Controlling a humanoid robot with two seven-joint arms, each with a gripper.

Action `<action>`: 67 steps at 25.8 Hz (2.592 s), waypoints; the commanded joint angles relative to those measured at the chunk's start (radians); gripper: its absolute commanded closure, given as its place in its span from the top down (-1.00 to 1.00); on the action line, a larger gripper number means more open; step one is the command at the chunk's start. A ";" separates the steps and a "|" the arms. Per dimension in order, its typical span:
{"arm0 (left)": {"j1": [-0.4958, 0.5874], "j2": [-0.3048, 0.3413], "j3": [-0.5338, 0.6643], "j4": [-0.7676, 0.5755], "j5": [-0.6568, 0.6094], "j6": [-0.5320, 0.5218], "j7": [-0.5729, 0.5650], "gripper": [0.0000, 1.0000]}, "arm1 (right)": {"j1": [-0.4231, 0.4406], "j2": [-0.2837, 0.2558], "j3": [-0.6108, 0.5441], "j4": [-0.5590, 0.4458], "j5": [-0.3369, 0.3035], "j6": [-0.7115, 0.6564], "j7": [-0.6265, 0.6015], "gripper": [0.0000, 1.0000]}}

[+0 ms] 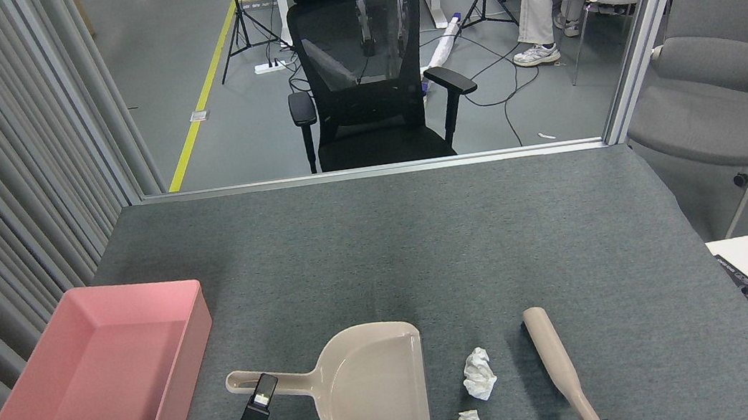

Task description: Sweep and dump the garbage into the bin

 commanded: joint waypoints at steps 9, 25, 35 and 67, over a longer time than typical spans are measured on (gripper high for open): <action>-0.011 -0.003 -0.027 0.059 -0.009 0.009 -0.001 0.98 | 0.013 0.004 -0.002 -0.006 -0.005 -0.023 -0.014 -0.86; -0.139 -0.009 -0.022 0.289 -0.055 0.047 0.094 0.98 | 0.049 0.009 -0.011 -0.047 -0.009 -0.044 -0.040 -0.99; -0.203 -0.012 -0.021 0.352 -0.055 0.092 0.140 0.98 | 0.060 0.012 -0.011 -0.049 -0.012 -0.044 -0.042 -0.98; -0.229 -0.004 0.024 0.399 -0.075 0.035 0.049 -0.51 | 0.062 0.012 -0.003 -0.050 -0.015 -0.041 -0.044 -0.96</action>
